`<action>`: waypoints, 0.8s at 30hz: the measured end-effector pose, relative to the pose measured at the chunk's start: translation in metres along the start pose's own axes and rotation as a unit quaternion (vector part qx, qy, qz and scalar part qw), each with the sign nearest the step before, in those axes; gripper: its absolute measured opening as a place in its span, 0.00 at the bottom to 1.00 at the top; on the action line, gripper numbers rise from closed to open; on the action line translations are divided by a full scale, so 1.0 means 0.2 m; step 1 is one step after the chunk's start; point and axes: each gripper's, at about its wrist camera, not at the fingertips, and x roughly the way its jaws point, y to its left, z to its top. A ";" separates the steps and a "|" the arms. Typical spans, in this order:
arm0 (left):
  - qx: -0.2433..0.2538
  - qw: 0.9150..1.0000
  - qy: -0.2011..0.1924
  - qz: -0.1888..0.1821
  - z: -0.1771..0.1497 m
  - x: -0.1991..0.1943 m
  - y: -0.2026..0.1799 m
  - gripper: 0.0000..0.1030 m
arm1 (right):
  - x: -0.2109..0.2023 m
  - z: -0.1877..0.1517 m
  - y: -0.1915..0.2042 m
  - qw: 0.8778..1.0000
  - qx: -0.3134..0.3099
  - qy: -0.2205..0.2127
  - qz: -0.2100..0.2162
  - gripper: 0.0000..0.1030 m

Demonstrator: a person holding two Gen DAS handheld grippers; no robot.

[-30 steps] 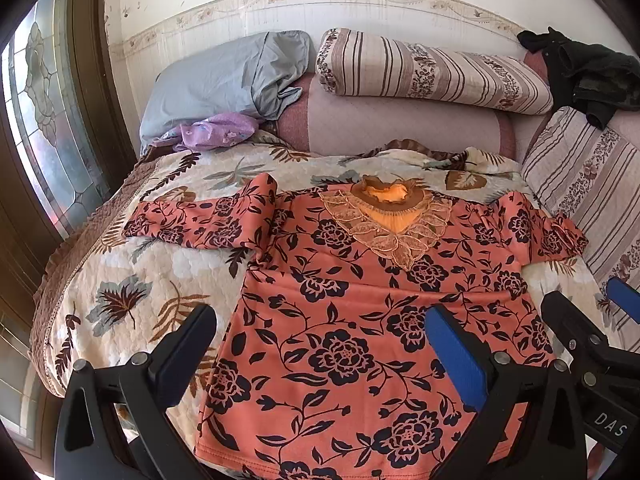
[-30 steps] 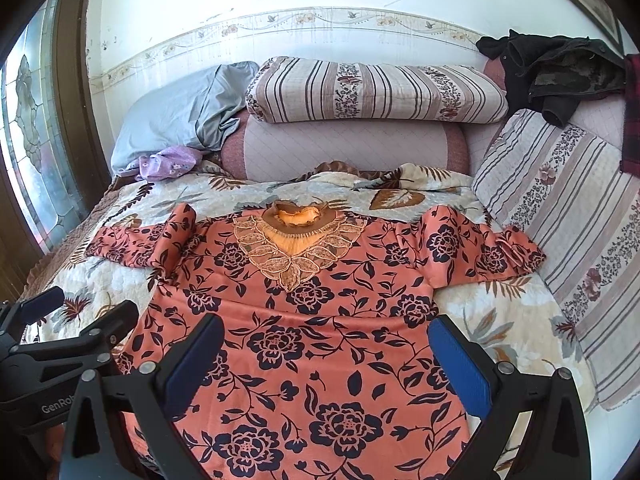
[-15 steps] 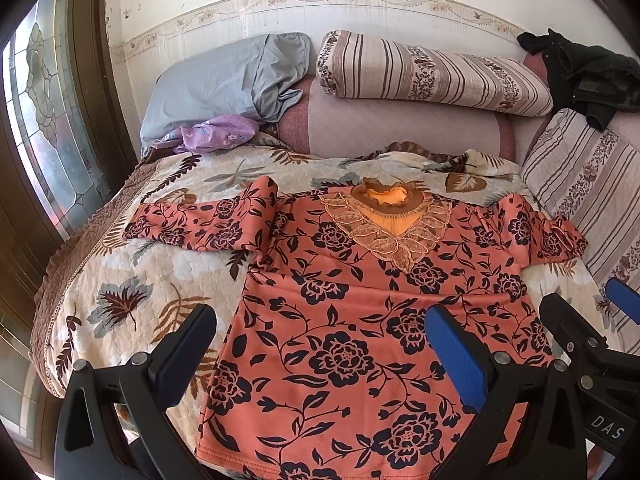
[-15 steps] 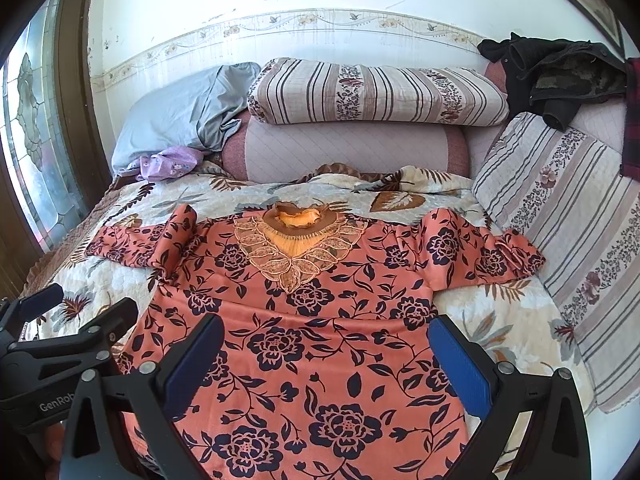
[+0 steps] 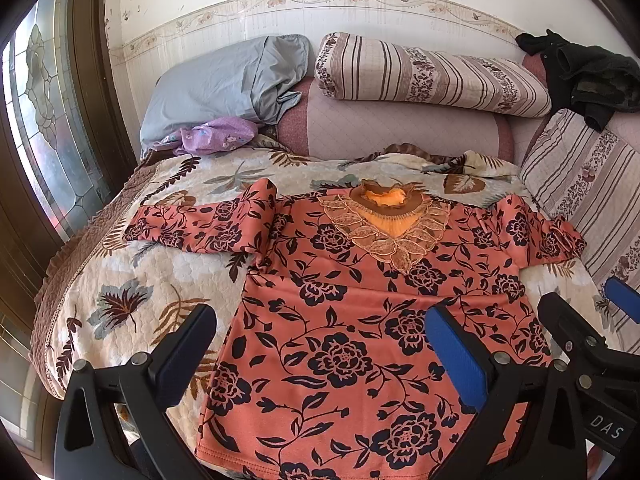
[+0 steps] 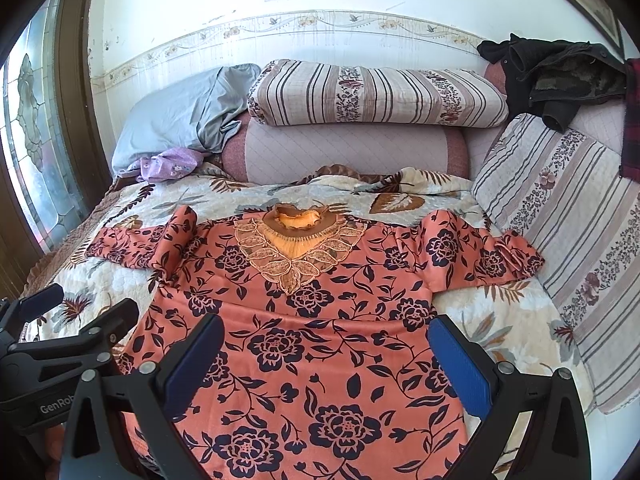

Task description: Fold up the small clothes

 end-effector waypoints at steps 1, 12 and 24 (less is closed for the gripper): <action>0.000 1.000 0.000 0.000 0.00 0.00 0.00 1.00 | 0.00 0.00 0.00 1.000 0.000 0.000 0.000 1.00; 0.000 1.000 0.000 0.000 0.00 0.00 0.00 1.00 | 0.00 0.00 0.00 1.000 0.000 0.001 0.000 1.00; -0.013 0.999 0.033 0.005 -0.04 0.18 0.07 1.00 | 0.17 -0.07 -0.12 0.995 0.044 0.055 0.069 1.00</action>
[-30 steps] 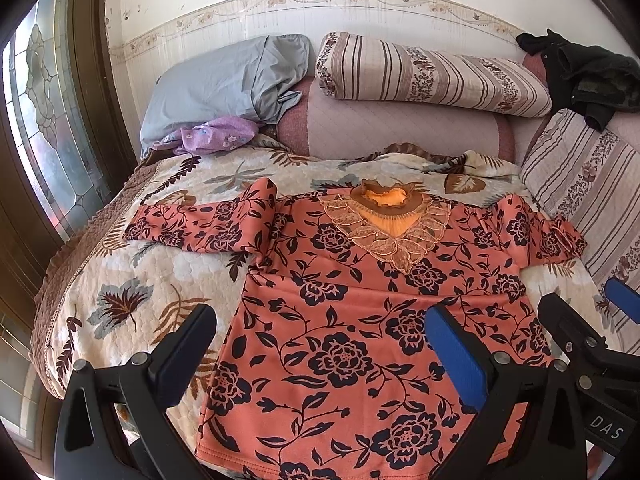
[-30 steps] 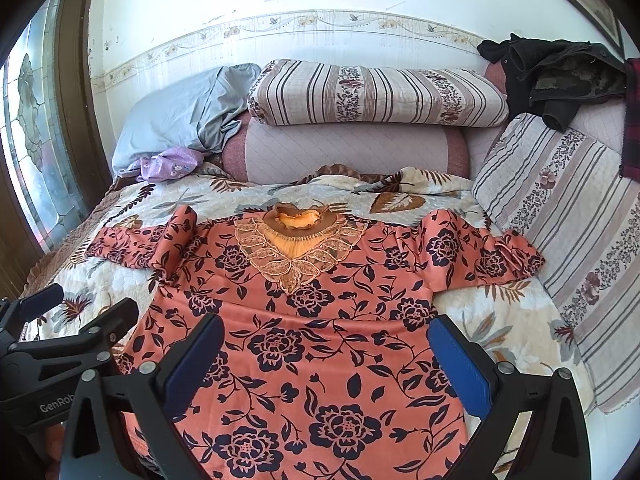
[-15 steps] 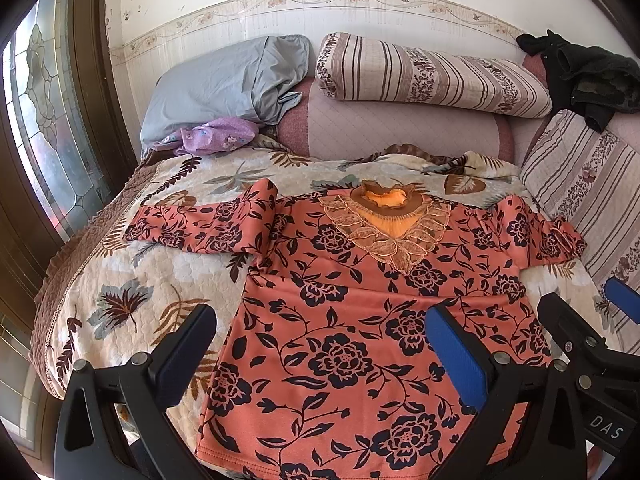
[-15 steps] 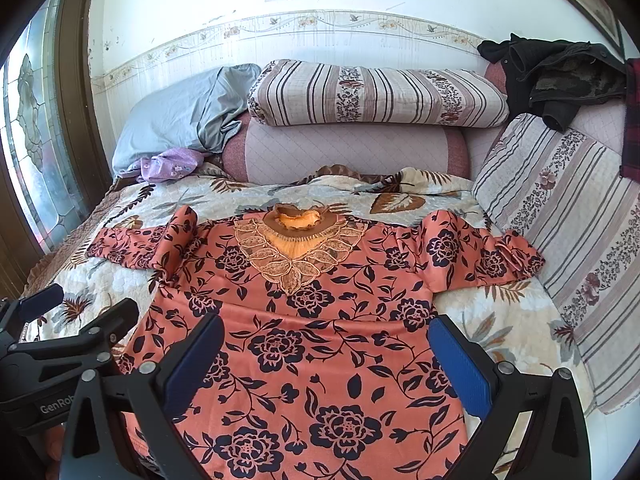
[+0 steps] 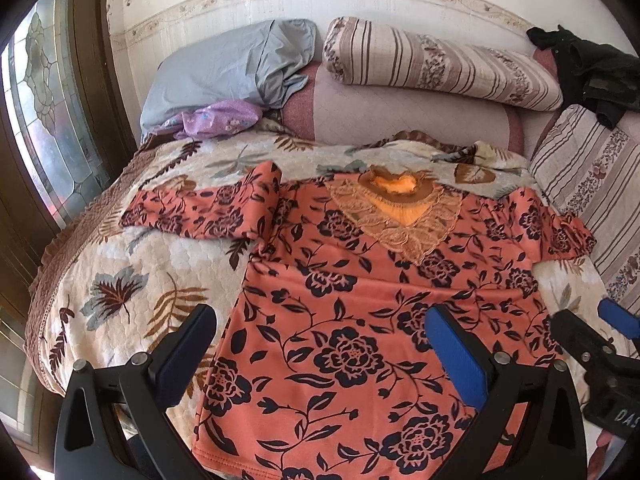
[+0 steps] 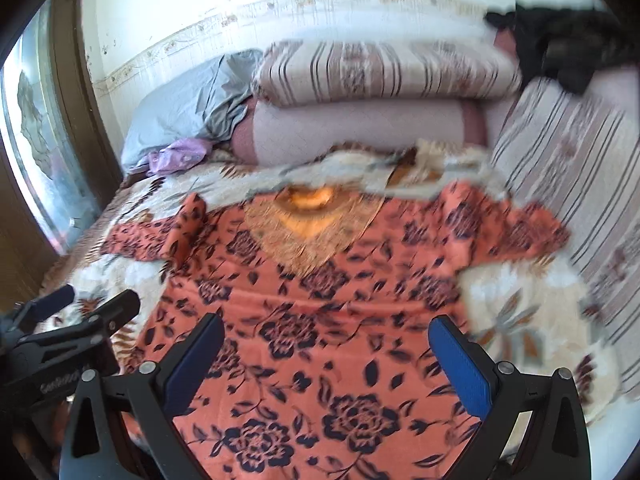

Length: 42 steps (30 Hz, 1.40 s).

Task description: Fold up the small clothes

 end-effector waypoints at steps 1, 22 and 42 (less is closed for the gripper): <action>-0.004 1.000 0.009 0.003 -0.02 0.05 0.02 1.00 | 0.06 -0.03 -0.07 0.999 0.022 0.023 0.020 1.00; -0.039 0.989 0.124 0.074 -0.22 0.71 0.27 1.00 | 0.67 0.19 -2.34 0.832 0.548 -0.071 0.044 0.63; -0.095 0.993 0.054 0.048 -0.20 0.55 0.54 1.00 | 0.43 1.02 -0.98 0.837 0.390 -0.145 0.354 0.06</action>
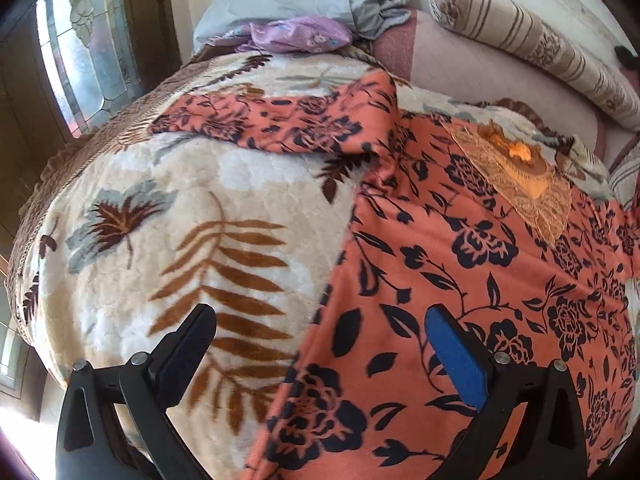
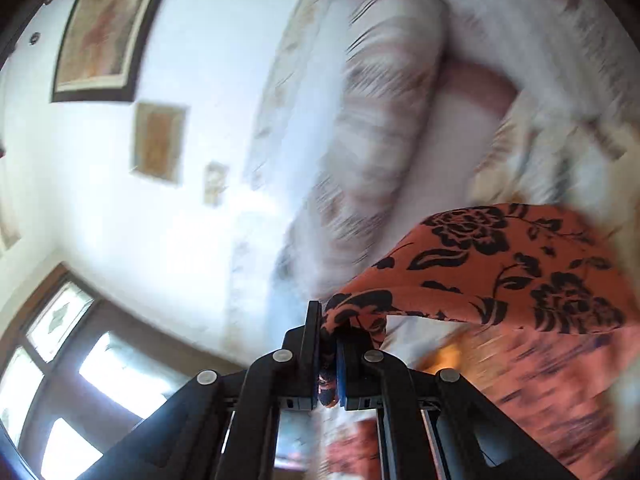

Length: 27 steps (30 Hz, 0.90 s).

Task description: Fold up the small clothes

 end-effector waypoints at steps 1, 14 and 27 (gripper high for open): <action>-0.005 1.000 -0.006 0.001 0.01 -0.02 0.03 1.00 | 0.09 -0.10 0.04 1.000 0.009 0.013 0.021 0.10; -0.029 0.998 -0.022 -0.060 0.18 -0.05 0.08 1.00 | 0.64 -0.89 -0.76 0.955 0.010 0.241 -0.171 0.89; -0.137 0.942 0.122 -0.280 0.65 0.55 -0.57 0.92 | -0.08 -0.59 -0.79 0.958 -0.080 0.169 -0.218 0.89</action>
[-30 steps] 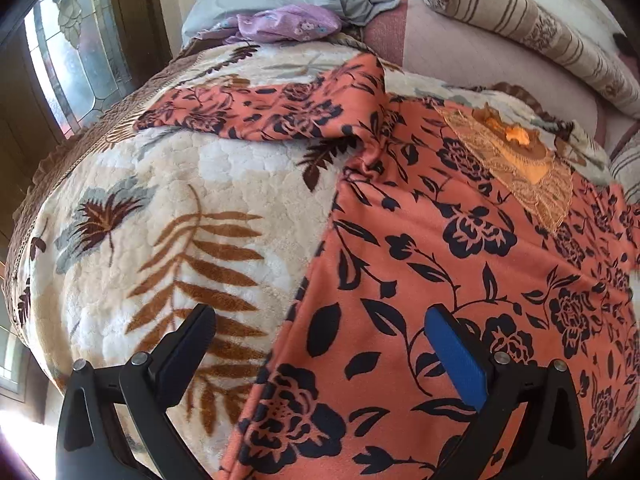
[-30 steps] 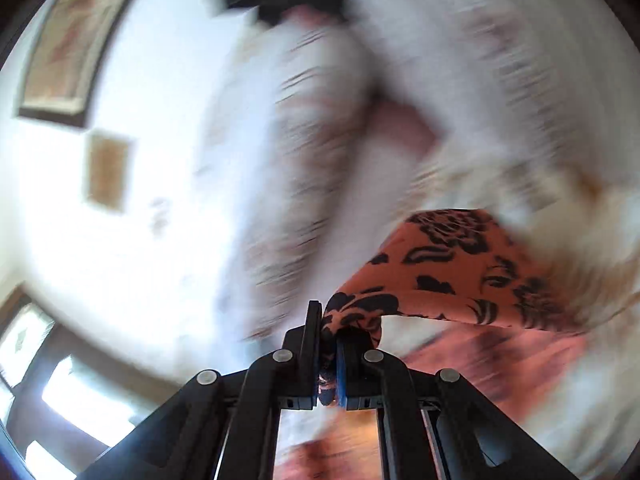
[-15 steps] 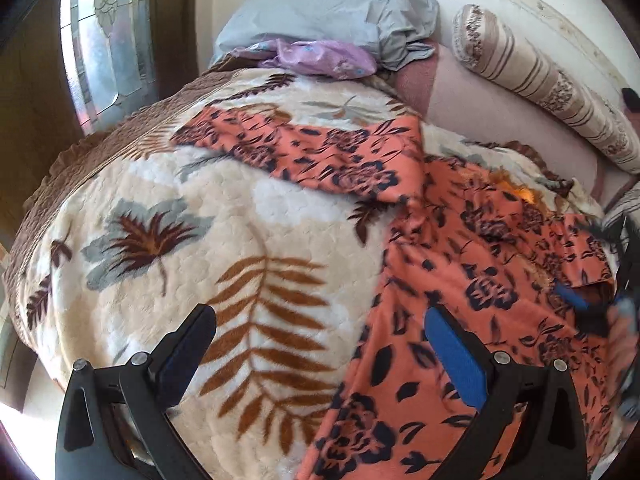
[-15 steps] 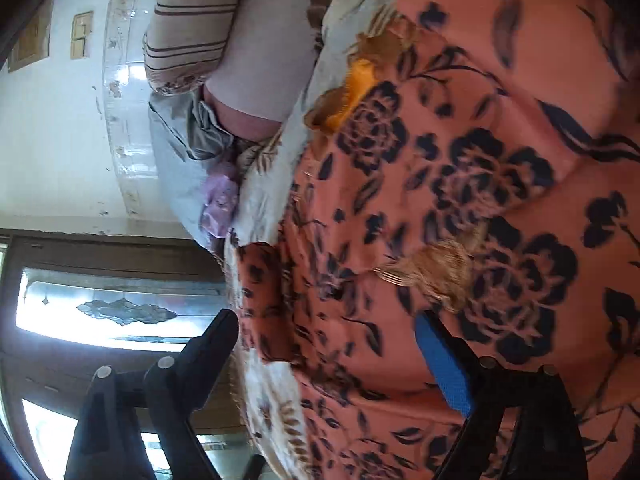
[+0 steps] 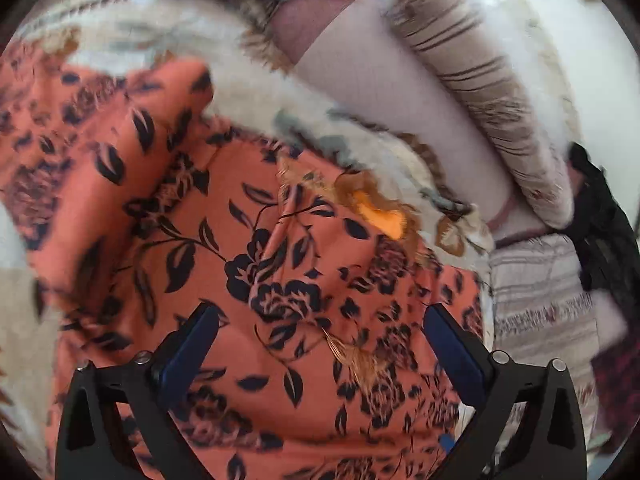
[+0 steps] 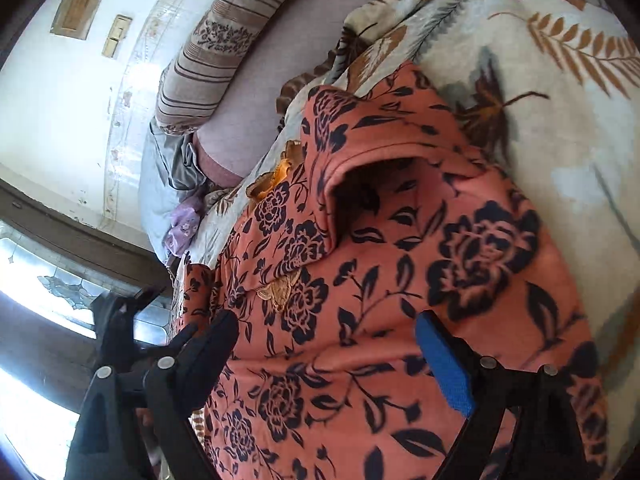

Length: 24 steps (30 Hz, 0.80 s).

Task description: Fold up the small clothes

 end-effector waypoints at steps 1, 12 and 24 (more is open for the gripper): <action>-0.025 0.999 0.021 0.002 0.01 0.08 0.03 0.76 | -0.03 0.00 -0.02 1.000 0.002 -0.003 0.004 0.89; 0.057 0.993 -0.092 0.042 -0.02 -0.20 -0.15 0.11 | -0.11 0.15 -0.23 0.994 0.096 -0.041 0.042 0.89; 0.090 0.987 -0.011 0.134 -0.25 -0.02 0.08 0.18 | 0.04 0.44 -0.01 0.992 0.069 -0.027 0.104 0.90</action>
